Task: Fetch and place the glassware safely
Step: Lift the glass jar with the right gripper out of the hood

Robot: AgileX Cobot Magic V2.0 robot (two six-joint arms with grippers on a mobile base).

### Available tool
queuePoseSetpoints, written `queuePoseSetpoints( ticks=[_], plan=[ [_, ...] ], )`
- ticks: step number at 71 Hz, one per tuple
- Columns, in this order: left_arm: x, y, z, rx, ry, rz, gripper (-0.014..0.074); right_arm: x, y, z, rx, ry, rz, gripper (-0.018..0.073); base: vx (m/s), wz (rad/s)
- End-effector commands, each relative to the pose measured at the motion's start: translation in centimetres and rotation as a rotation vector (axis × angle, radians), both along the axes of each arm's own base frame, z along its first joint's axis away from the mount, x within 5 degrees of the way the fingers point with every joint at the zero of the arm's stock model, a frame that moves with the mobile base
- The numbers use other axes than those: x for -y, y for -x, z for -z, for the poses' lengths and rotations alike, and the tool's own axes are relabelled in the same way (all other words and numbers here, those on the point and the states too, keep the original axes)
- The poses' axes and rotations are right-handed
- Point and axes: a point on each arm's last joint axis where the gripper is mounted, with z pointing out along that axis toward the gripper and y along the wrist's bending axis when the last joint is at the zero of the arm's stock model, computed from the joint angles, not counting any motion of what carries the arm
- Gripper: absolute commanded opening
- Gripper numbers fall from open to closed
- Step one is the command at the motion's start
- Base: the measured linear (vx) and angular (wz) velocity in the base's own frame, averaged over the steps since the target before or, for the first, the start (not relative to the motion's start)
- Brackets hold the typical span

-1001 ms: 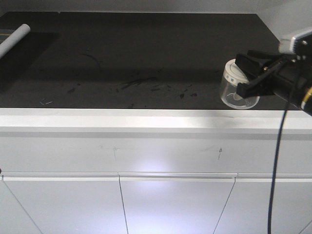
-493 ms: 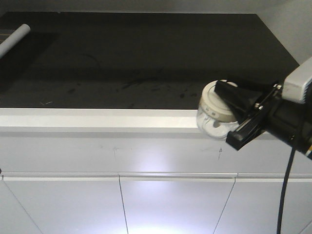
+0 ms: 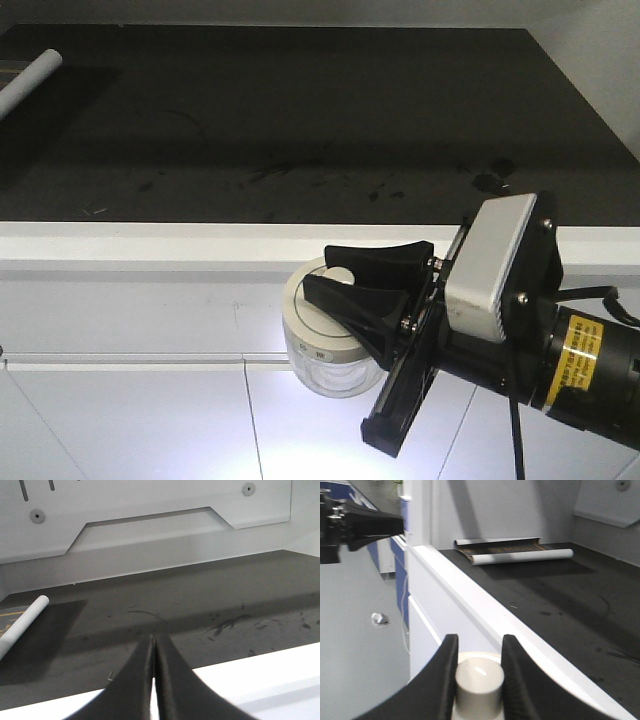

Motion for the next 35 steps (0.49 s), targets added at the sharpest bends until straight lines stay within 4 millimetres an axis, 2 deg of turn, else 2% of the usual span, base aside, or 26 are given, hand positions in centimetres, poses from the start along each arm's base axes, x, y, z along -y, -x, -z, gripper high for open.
queuePoseSetpoints(
  ticks=[1,35],
  plan=[
    [0.23,0.01,-1.50,0.088,0.029,0.023,-0.0007,-0.27,0.65,-2.05,0.046,-0.093,-0.042,-0.0002,0.00,0.00],
    [0.23,0.01,-1.50,0.088,0.029,0.023,-0.0007,-0.27,0.68,-2.11,0.048,-0.100,-0.048,0.0000,0.00,0.00]
  ],
)
